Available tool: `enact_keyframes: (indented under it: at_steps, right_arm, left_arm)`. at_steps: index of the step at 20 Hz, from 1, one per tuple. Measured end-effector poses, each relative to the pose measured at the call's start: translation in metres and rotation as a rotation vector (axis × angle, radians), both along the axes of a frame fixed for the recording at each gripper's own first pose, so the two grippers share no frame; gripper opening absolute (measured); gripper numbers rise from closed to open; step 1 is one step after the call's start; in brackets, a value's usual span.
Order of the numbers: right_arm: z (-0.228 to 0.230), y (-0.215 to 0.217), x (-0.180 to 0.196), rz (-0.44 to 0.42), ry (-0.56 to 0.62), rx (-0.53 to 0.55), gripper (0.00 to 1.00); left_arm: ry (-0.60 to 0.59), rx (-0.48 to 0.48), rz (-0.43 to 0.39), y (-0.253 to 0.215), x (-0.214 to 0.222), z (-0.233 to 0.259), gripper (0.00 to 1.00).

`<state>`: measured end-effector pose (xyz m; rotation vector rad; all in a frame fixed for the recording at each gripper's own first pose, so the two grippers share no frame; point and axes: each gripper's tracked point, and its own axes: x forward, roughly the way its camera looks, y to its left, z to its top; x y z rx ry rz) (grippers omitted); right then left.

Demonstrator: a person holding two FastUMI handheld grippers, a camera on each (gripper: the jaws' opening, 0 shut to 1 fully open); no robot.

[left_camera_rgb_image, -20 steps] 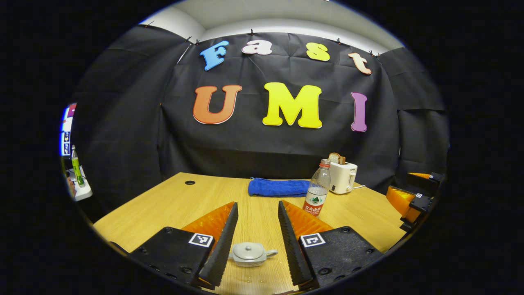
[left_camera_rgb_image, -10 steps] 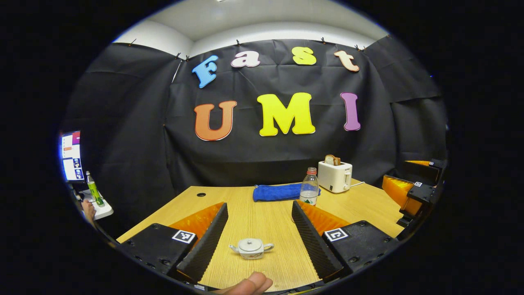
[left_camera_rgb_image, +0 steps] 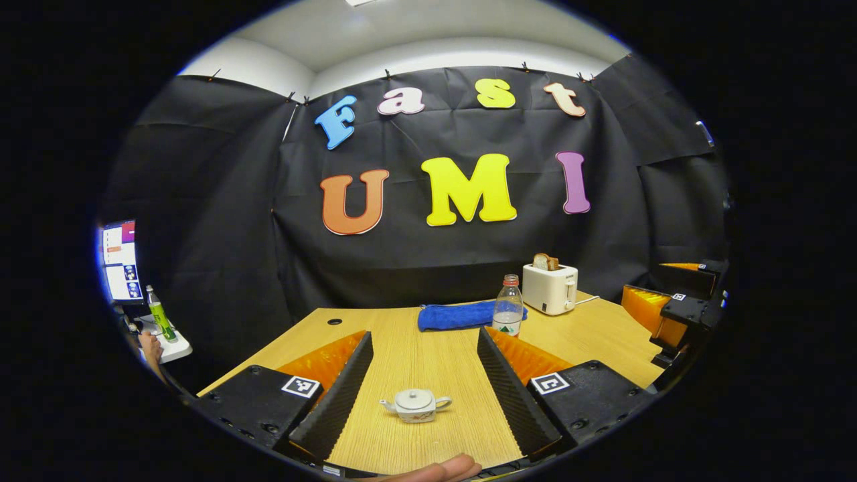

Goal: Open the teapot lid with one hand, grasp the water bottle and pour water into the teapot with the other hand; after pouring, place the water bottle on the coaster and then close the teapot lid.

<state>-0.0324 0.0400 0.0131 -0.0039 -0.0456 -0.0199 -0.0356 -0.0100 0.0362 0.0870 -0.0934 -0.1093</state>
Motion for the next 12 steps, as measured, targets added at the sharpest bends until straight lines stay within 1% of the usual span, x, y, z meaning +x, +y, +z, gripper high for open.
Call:
enact_keyframes:
  at_steps: [1, 2, 4, 7, 12]
  right_arm:
    - [-0.001, 0.000, 0.001, -0.005, 0.003, -0.007, 0.92]
    - [-0.001, 0.001, 0.001, -0.005, 0.003, -0.015, 0.95]
    - [0.000, 0.001, 0.000, -0.003, 0.000, -0.020, 0.95]
    - [-0.006, 0.017, 0.001, 0.070, 0.030, 0.030, 0.95]
    - [-0.015, 0.010, 0.010, 0.030, 0.059, 0.005, 0.95]
  left_arm:
    - [-0.003, 0.010, 0.003, -0.001, 0.000, 0.000, 0.98]
    - [-0.002, 0.018, 0.002, -0.001, 0.000, -0.001, 0.98]
    - [0.001, 0.024, -0.001, -0.003, 0.002, -0.004, 0.98]
    - [0.002, 0.033, 0.020, 0.001, 0.005, -0.005, 0.99]
    - [0.024, 0.031, 0.046, 0.006, 0.010, -0.010, 0.99]
